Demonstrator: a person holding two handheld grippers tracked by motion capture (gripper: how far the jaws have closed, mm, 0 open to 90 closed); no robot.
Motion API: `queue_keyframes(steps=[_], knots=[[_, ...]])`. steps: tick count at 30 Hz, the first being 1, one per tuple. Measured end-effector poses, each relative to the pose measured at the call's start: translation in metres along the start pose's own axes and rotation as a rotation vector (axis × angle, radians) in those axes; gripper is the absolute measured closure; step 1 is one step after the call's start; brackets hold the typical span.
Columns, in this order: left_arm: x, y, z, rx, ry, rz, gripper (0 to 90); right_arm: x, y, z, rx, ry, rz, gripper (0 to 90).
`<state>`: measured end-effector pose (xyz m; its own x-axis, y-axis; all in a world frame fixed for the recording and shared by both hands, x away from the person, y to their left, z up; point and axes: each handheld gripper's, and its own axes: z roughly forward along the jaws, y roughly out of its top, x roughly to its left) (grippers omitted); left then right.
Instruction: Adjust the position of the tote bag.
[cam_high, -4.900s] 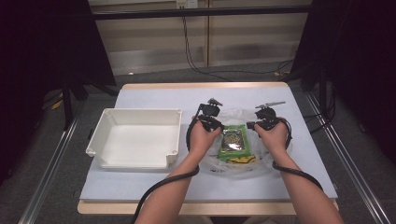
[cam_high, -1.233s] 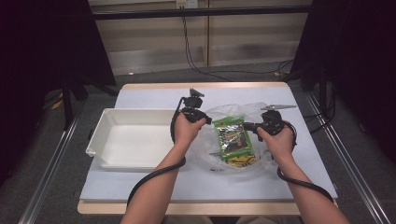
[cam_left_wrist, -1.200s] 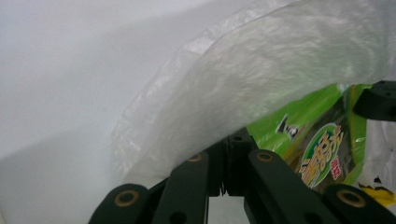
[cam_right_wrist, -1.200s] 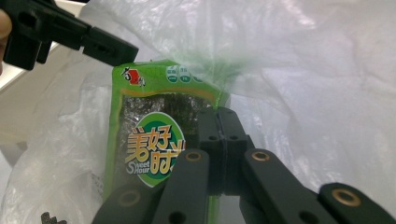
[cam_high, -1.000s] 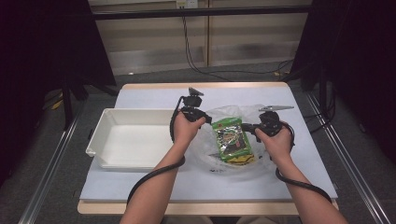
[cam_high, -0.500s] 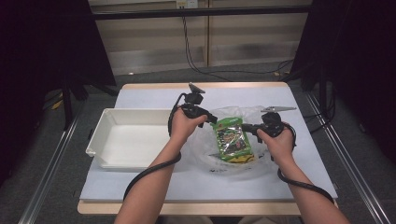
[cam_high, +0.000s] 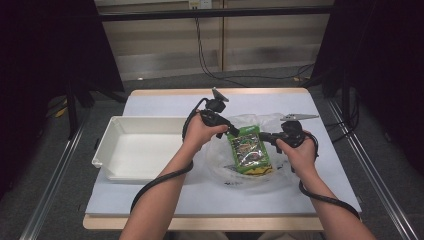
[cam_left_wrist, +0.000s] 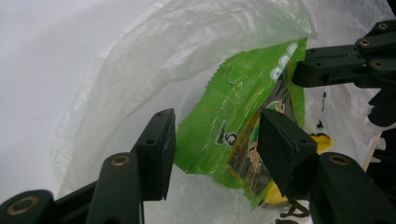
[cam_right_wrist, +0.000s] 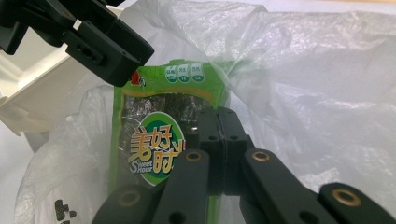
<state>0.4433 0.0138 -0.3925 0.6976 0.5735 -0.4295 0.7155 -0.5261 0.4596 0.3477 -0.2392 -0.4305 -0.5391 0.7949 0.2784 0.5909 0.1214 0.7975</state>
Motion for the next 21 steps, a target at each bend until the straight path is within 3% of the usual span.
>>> queue_keyframes(steps=[9, 10, 12, 13, 16, 17, 20, 21], knots=[[-0.0028, 0.0012, 0.0046, 0.006, -0.011, 0.01, 48.0, 0.0015, 0.0016, -0.0009, -0.004, -0.005, -0.012, 90.0], [-0.0021, 0.0017, 0.0038, 0.035, -0.003, 0.036, 48.0, 0.0014, 0.0016, -0.0009, -0.005, -0.004, -0.012, 90.0], [-0.0039, 0.0023, 0.0048, 0.036, -0.01, 0.027, 48.1, 0.0022, 0.0017, -0.001, -0.005, -0.002, -0.011, 90.0], [-0.0031, 0.0025, 0.0052, 0.041, -0.005, 0.047, 48.1, 0.0026, 0.0019, -0.001, -0.008, 0.002, -0.013, 90.0], [-0.0043, 0.0028, 0.0061, 0.034, -0.01, 0.032, 48.2, 0.0032, 0.0024, -0.0011, -0.009, 0.001, -0.024, 90.0], [-0.0041, 0.003, 0.0072, 0.063, -0.01, 0.054, 48.2, 0.0039, 0.0027, -0.0013, -0.015, 0.004, -0.025, 90.0], [-0.0061, 0.0024, 0.0097, 0.074, -0.031, 0.059, 50.9, 0.0064, 0.0041, -0.0011, -0.022, 0.011, -0.032, 90.0], [-0.0059, 0.0025, 0.0099, 0.097, -0.026, 0.085, 51.8, 0.0068, 0.0043, -0.0007, -0.022, 0.012, -0.039, 90.0]])
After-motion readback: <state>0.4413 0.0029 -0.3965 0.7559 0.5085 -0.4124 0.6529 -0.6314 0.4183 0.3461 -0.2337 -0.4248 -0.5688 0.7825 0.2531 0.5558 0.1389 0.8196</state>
